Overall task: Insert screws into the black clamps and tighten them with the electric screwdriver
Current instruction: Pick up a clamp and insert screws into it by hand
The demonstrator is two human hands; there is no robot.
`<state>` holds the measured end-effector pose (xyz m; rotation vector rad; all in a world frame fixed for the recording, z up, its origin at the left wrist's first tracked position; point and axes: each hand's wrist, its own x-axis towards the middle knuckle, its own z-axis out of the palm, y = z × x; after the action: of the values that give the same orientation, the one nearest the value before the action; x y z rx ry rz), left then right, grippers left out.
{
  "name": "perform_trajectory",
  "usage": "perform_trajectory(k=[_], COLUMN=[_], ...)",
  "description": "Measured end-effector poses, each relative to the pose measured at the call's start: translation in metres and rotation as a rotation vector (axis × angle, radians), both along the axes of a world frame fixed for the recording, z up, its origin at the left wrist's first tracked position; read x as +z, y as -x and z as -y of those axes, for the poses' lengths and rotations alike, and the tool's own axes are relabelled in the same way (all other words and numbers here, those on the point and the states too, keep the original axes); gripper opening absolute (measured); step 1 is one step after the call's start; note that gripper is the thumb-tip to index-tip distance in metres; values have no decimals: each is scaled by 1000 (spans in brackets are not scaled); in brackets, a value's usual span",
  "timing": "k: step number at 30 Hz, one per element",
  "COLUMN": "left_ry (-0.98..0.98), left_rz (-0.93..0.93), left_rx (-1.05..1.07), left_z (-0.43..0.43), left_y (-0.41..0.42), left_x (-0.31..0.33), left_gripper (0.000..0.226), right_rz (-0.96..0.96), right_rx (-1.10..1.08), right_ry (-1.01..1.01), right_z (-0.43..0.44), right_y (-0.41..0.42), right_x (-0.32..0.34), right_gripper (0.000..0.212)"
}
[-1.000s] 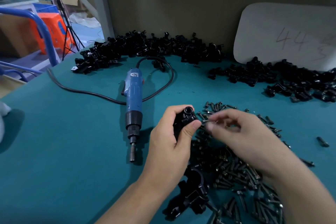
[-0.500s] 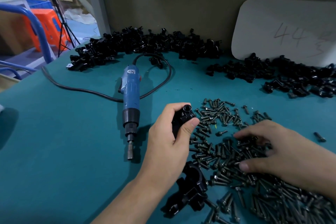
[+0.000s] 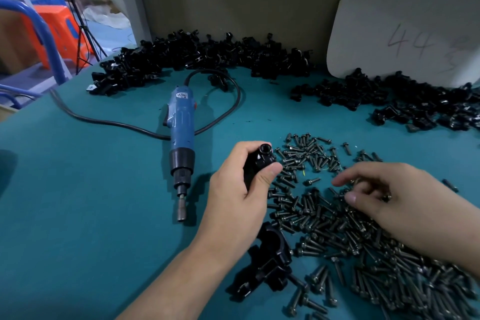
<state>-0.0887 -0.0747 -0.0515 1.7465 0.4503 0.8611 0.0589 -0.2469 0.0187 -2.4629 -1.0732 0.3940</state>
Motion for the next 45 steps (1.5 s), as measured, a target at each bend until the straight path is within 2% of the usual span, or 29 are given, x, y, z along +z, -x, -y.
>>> perform_trajectory(k=[2,5,10,13,14,19,23,32,37,40,45], left_ry=[-1,-16,-20,-12,-12,-6,-2,7,31,27,24], left_rz=[-4,-7,16,30,35,68,103,94,106,109,89], left_rx=[-16,-21,-12,-7,-3,23,29,45,43,14,-4], left_z=[0,0,-1,0,-1,-1,0,0,-1,-1,-3], left_y=[1,0,-1,-1,-1,-1,-1,-1,0,0,-1], left_x=[0,0,0,0,0,1,3,3,3,2,-1], left_gripper=[10,11,11,10,11,18,19,22,22,15,19], right_rz=[-32,-213,-420,-615,-620,-549,-626,-835,-783,-677,-460], right_rx=[33,67,180,171,181,180,196,117,106,164,214], right_ry=[-17,-143,-231,-432,-467,-588,-613,-662,-609,-601,-436], right_z=[1,-9,-43,-59,-62,-70,-76,-80,-81,-80,-74], right_y=[-2,-1,2,6,5,4,11,13,16,16,11], right_x=[2,11,17,17,16,10,5,-1,-2,3,9], right_gripper=[30,37,34,15,7,9,21,30,23,23,12])
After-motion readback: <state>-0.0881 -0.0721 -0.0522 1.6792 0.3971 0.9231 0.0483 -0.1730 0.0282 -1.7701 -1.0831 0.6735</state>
